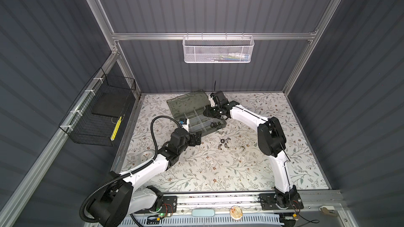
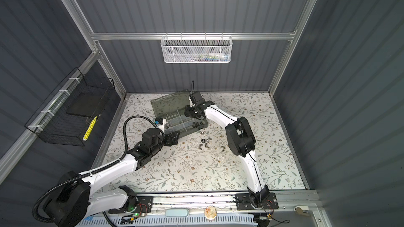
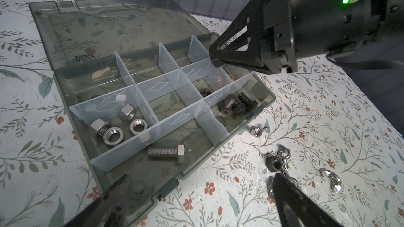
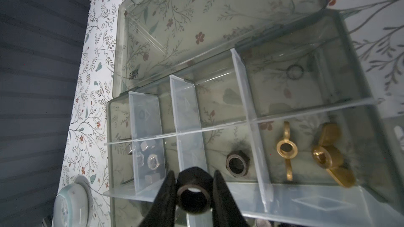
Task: Sort the screws and nuts into containers
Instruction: Place the nut into the container.
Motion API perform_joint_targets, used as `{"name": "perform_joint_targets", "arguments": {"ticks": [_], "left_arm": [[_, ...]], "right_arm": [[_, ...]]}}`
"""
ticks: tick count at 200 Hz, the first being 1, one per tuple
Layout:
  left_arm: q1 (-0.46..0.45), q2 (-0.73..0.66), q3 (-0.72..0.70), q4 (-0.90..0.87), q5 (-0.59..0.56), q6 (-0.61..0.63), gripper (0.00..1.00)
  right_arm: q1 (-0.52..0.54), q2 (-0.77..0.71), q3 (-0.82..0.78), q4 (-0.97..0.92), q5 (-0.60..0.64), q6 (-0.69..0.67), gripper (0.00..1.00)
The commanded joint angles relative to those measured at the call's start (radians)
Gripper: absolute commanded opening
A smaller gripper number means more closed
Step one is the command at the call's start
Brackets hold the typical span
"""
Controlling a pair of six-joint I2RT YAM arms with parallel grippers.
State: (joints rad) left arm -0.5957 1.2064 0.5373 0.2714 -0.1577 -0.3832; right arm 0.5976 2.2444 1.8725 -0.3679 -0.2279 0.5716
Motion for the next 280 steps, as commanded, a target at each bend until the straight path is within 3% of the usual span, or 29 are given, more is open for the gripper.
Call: {"name": "perform_joint_targets", "arguments": {"ticks": [1,129,208,280], "left_arm": [[0.005,0.002,0.003,-0.011,-0.012,0.023,1.0],[0.005,0.01,0.01,-0.01,0.002,0.026,1.0],[0.005,0.016,0.004,0.015,0.06,0.036,1.0],[0.004,0.045,-0.001,0.089,0.198,0.046,1.0]], "right_arm": [[0.005,0.014,0.025,-0.008,0.009,0.015,0.25],[0.005,0.041,0.001,-0.008,0.013,0.014,0.41],[0.005,-0.081,-0.026,-0.015,0.022,-0.007,0.65],[0.002,-0.296,-0.202,-0.003,0.078,-0.05,0.94]]}}
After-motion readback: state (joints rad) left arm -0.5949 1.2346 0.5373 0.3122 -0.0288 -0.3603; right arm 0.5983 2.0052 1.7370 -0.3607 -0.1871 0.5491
